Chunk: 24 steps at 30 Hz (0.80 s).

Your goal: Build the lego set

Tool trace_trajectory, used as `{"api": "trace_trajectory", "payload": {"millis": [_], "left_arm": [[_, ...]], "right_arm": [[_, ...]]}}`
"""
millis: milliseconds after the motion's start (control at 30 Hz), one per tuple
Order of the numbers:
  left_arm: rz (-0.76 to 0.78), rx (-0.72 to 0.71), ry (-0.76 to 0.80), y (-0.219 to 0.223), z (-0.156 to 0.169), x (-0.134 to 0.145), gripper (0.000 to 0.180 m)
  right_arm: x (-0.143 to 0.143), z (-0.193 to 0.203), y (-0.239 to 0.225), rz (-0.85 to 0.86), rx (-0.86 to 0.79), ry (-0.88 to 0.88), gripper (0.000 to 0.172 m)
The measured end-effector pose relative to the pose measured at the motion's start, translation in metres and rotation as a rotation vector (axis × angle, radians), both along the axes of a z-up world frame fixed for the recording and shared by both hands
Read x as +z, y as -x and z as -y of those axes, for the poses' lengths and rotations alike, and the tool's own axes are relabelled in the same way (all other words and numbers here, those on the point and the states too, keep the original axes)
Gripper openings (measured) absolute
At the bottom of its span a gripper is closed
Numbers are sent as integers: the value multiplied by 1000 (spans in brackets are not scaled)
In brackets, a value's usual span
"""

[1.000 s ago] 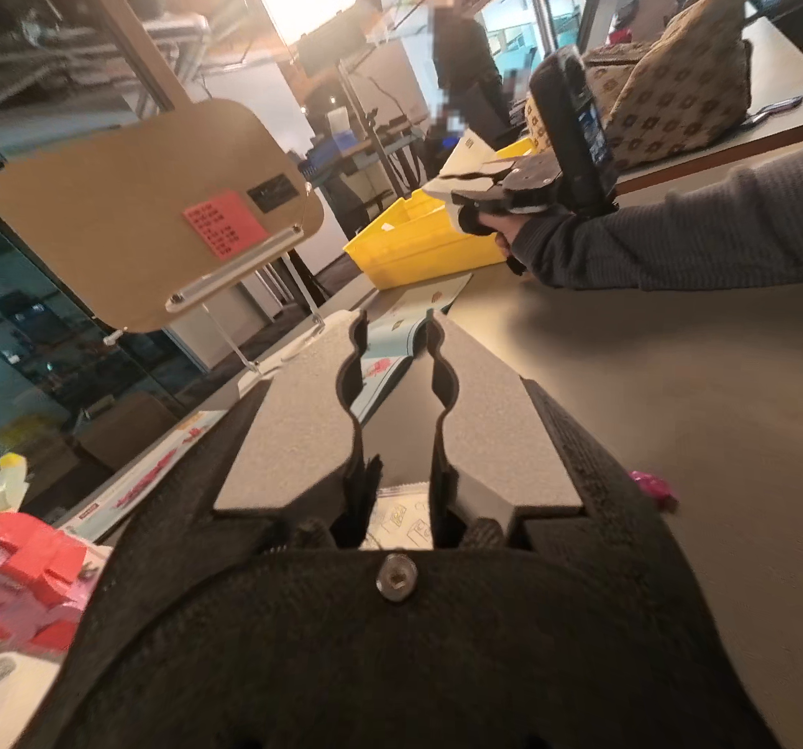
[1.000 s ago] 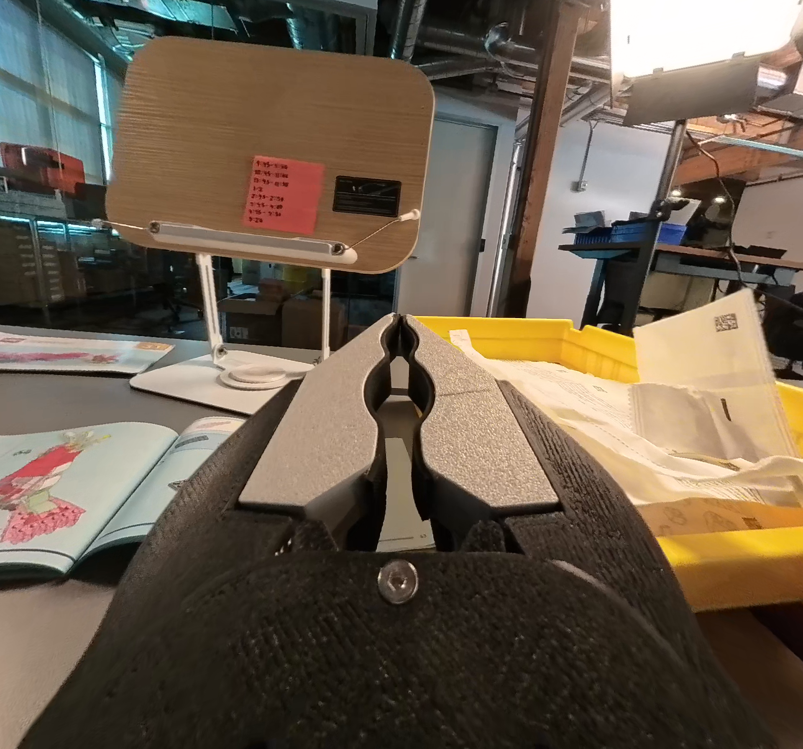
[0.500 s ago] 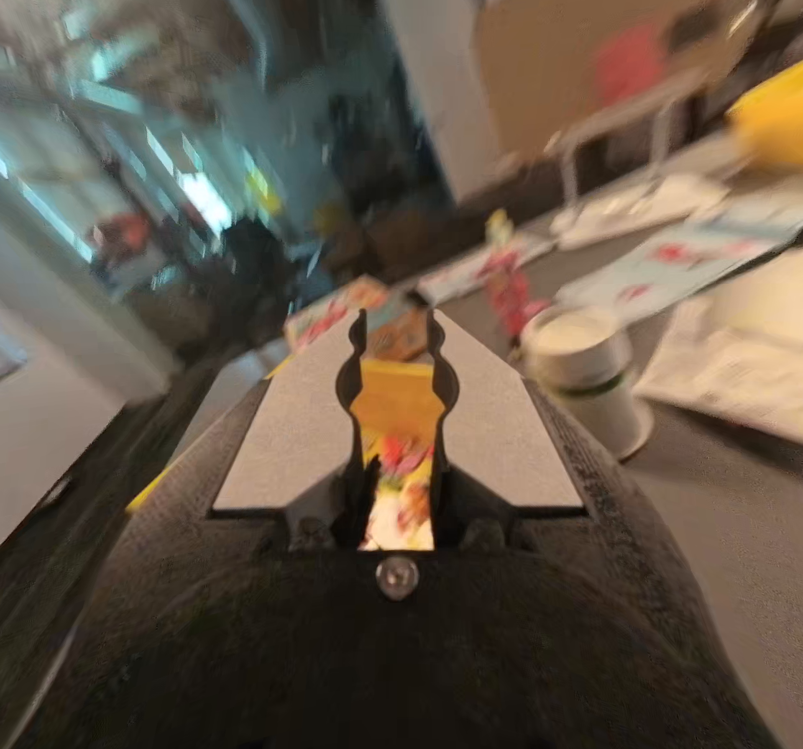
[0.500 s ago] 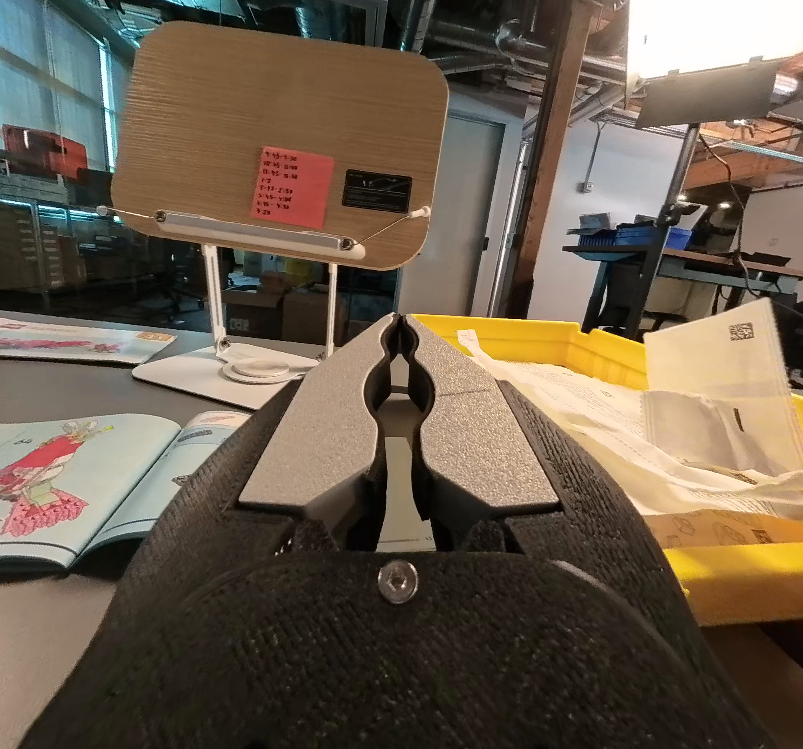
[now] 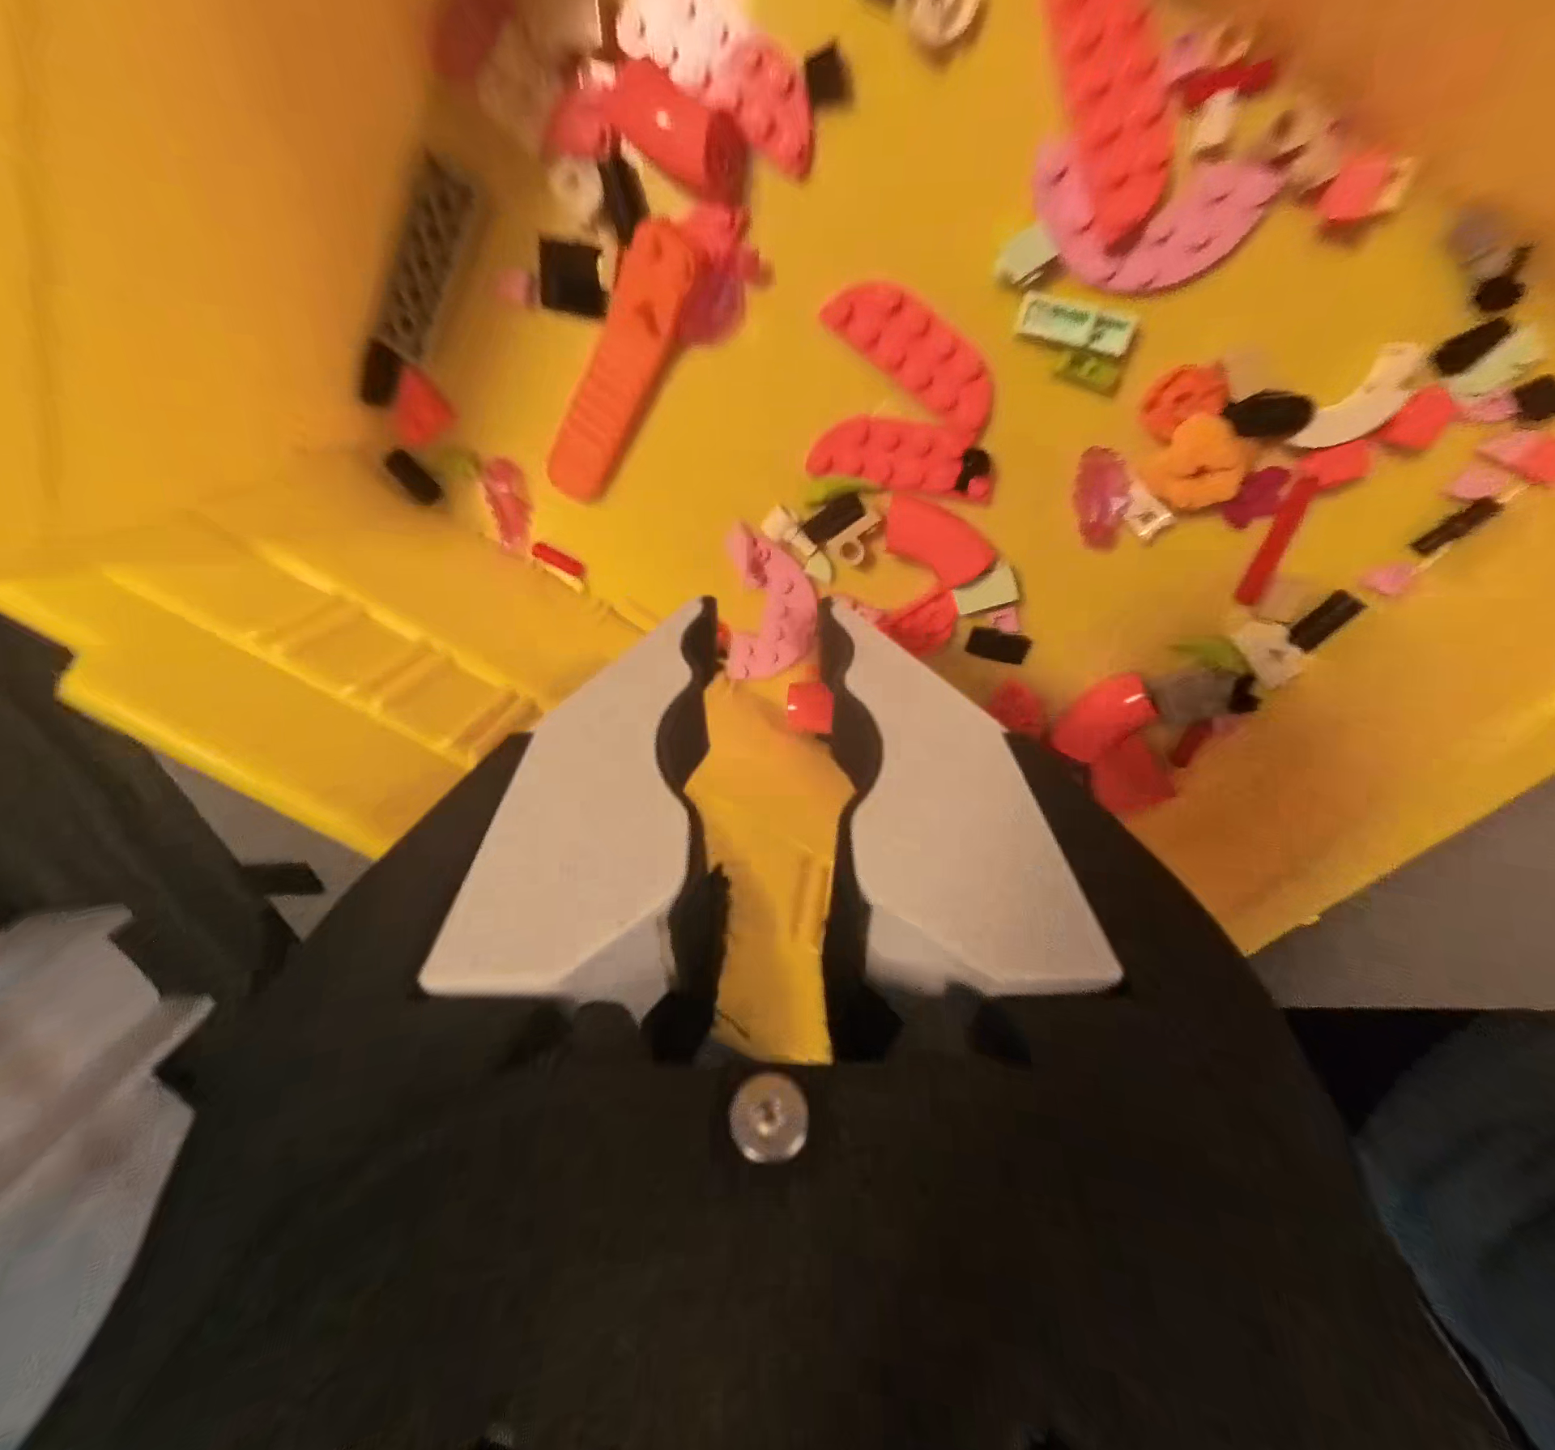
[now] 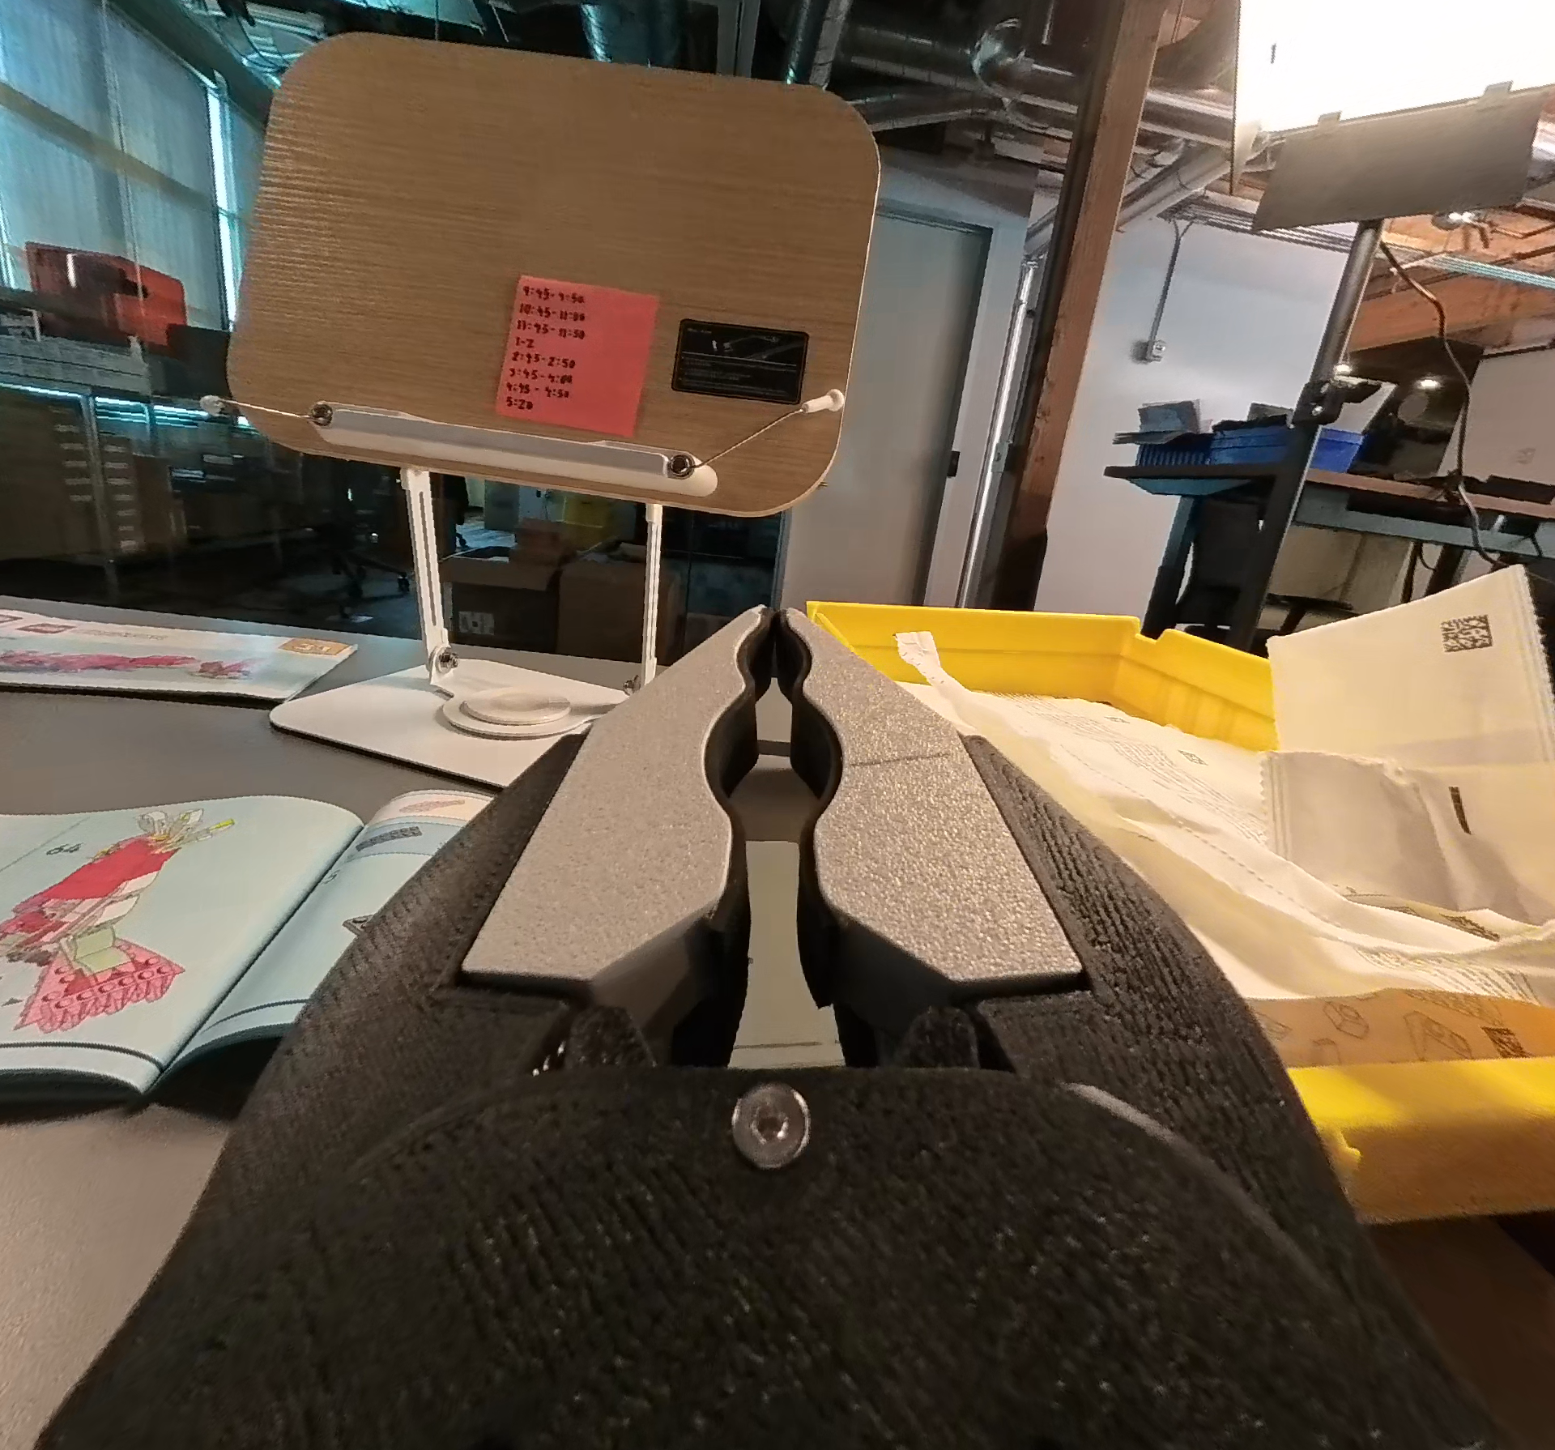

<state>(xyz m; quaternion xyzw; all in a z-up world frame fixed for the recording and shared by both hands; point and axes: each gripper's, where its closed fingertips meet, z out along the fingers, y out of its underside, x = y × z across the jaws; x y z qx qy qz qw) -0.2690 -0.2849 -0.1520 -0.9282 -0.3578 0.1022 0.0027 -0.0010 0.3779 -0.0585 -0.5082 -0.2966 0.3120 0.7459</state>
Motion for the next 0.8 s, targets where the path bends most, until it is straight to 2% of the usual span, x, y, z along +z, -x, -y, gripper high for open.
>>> {"api": "trace_trajectory", "payload": {"millis": [167, 267, 567, 800], "left_arm": [[145, 110, 71, -6, 13, -25, 22], [172, 192, 43, -4, 8, -34, 43], [248, 237, -10, -6, 7, -38, 14], [190, 163, -5, -8, 6, -35, 13]], "right_arm": [[0, 0, 0, -7, 8, 7, 0], [0, 0, 1, -10, 14, 13, 0], [0, -1, 1, -14, 21, 23, 0], [-1, -1, 2, -16, 26, 30, 0]]}}
